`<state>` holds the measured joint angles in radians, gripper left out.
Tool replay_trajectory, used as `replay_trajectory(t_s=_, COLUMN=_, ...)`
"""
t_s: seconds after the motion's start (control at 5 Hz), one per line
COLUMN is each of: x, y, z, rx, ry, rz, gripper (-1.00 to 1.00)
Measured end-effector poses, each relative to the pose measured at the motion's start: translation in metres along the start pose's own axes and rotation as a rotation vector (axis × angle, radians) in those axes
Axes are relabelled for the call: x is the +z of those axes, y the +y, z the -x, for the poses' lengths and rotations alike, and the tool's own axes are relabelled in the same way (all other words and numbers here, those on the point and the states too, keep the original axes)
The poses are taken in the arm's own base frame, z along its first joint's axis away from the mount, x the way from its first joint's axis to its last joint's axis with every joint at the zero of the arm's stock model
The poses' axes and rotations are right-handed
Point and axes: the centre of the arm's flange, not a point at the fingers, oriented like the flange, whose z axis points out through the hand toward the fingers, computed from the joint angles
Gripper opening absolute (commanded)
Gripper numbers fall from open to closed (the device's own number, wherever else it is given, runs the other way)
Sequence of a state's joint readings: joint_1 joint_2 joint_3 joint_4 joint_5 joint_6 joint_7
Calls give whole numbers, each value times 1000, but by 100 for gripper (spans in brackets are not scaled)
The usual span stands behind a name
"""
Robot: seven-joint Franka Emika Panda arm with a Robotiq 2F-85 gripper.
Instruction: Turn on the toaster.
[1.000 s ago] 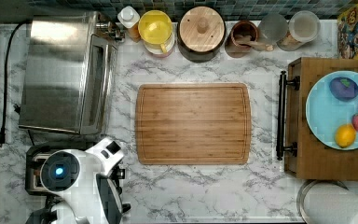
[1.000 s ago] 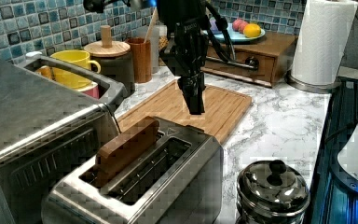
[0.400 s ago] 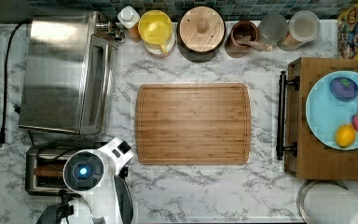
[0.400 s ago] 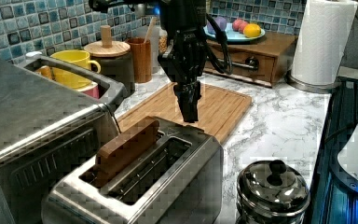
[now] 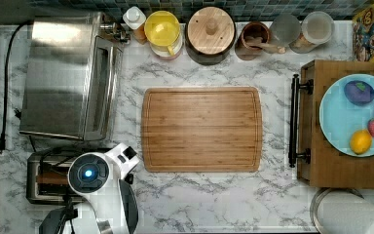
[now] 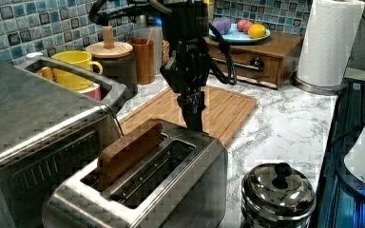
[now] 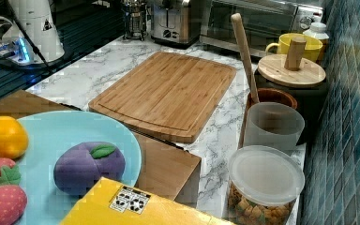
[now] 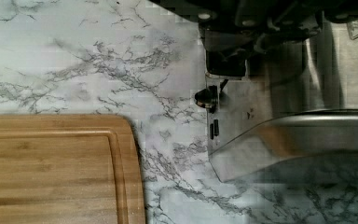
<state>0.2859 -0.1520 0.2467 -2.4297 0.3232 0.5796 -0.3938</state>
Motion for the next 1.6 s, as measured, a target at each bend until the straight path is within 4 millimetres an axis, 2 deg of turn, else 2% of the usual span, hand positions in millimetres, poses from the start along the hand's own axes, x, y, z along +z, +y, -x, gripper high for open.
replay_trajectory(t_s=0.4, x=23, y=1, z=-11, rx=10, ry=-44, rz=24, gripper=-100)
replay_trajectory(t_s=1.0, x=24, y=12, z=-16, rx=64, ry=-36, rz=-25, gripper=-100)
replay_trajectory(t_s=1.6, x=45, y=17, z=-15, rx=-5, ry=-2, rz=-48, gripper=-100)
